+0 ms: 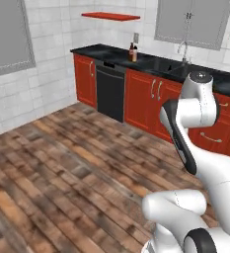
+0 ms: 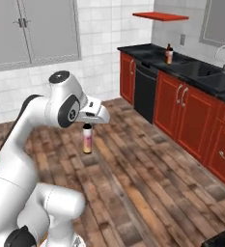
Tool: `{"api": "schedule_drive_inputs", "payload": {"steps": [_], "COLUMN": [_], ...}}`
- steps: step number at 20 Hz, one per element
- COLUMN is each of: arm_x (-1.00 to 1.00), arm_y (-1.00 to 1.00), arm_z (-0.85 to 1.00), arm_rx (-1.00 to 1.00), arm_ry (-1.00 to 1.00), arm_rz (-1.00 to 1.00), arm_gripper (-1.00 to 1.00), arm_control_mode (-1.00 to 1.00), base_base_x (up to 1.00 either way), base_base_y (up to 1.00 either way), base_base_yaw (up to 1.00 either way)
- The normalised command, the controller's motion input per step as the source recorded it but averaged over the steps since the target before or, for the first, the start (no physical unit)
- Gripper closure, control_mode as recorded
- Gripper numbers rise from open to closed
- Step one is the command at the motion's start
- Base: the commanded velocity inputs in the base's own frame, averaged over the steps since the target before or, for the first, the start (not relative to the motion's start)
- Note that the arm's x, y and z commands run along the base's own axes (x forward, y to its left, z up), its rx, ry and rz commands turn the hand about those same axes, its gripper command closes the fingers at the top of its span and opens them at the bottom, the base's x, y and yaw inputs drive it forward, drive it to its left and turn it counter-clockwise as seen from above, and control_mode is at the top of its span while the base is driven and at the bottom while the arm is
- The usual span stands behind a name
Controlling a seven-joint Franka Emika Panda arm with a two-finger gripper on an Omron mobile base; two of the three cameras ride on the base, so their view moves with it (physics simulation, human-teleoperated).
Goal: Place the large bottle from the dining counter next to the other large bottle outside the sink, and place the small bottle from the dining counter next to the other small bottle inside the sink.
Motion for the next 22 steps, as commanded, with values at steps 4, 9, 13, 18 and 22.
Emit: {"api": "schedule_drive_inputs", "payload": {"steps": [4, 9, 13, 18, 22], "arm_x": [0.00, 0.00, 0.00, 0.00, 0.00], "arm_y": [0.00, 0.00, 0.00, 0.00, 0.00], "arm_z": [0.00, 0.00, 0.00, 0.00, 0.00], "arm_rx": [0.00, 0.00, 0.00, 0.00, 0.00], "arm_ry": [0.00, 0.00, 0.00, 0.00, 0.00], "arm_rz": [0.00, 0.00, 0.00, 0.00, 0.00], "arm_gripper": [1.00, 1.00, 1.00, 1.00, 1.00], "arm_control_mode": [1.00, 1.00, 1.00, 1.00, 1.00], "base_base_x": [0.03, 0.02, 0.28, 0.46, 0.62], "base_base_y": [0.11, 0.12, 0.41, 0.55, 0.59], "base_base_yaw": [-0.49, -0.49, -0.38, -0.29, -0.21]}}
